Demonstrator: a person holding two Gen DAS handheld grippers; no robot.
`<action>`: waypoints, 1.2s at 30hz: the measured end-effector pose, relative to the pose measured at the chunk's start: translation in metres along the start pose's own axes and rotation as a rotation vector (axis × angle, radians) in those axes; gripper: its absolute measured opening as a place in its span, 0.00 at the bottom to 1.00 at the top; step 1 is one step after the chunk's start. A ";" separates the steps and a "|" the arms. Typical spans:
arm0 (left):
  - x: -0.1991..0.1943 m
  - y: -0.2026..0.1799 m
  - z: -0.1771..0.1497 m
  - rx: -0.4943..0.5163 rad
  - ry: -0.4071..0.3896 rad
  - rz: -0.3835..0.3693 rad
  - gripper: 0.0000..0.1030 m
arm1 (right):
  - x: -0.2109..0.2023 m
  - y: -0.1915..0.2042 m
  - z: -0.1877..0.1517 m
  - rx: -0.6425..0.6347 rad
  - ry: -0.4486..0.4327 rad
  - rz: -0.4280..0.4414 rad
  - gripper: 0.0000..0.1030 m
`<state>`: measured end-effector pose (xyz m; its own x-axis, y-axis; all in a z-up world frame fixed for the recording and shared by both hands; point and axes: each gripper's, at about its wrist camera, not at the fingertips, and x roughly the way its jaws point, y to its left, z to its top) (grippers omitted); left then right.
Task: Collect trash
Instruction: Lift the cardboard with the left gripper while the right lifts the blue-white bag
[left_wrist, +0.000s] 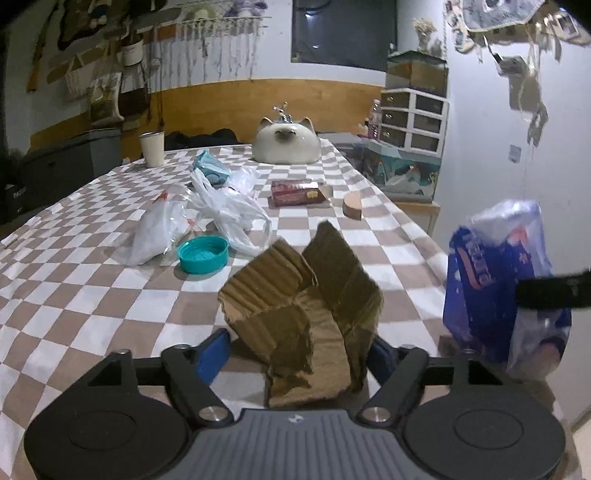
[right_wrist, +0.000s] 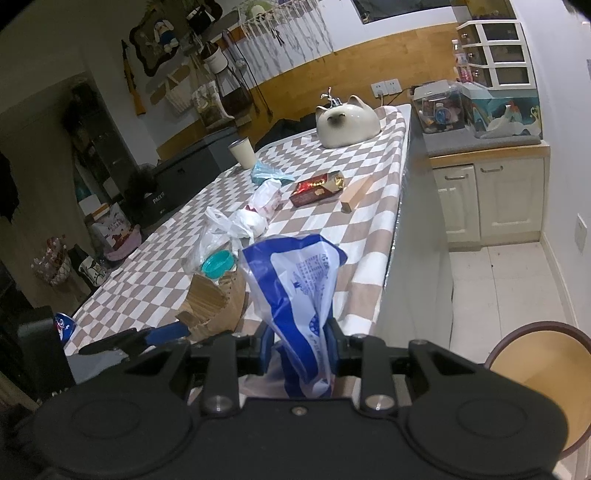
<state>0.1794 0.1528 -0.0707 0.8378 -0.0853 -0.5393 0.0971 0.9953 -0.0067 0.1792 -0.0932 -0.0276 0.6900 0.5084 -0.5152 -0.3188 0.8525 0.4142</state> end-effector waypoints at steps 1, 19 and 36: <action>0.001 -0.001 0.001 -0.003 0.005 -0.001 0.82 | 0.001 0.000 0.000 0.002 0.001 0.001 0.29; 0.028 -0.017 0.019 -0.127 0.092 0.111 0.92 | 0.004 -0.006 0.002 0.028 0.000 -0.003 0.30; -0.005 -0.020 0.020 -0.106 0.014 0.099 0.50 | -0.003 -0.002 0.003 -0.013 -0.012 -0.024 0.29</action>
<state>0.1841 0.1325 -0.0516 0.8329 0.0134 -0.5533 -0.0434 0.9982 -0.0411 0.1800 -0.0968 -0.0247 0.7051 0.4865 -0.5159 -0.3108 0.8659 0.3918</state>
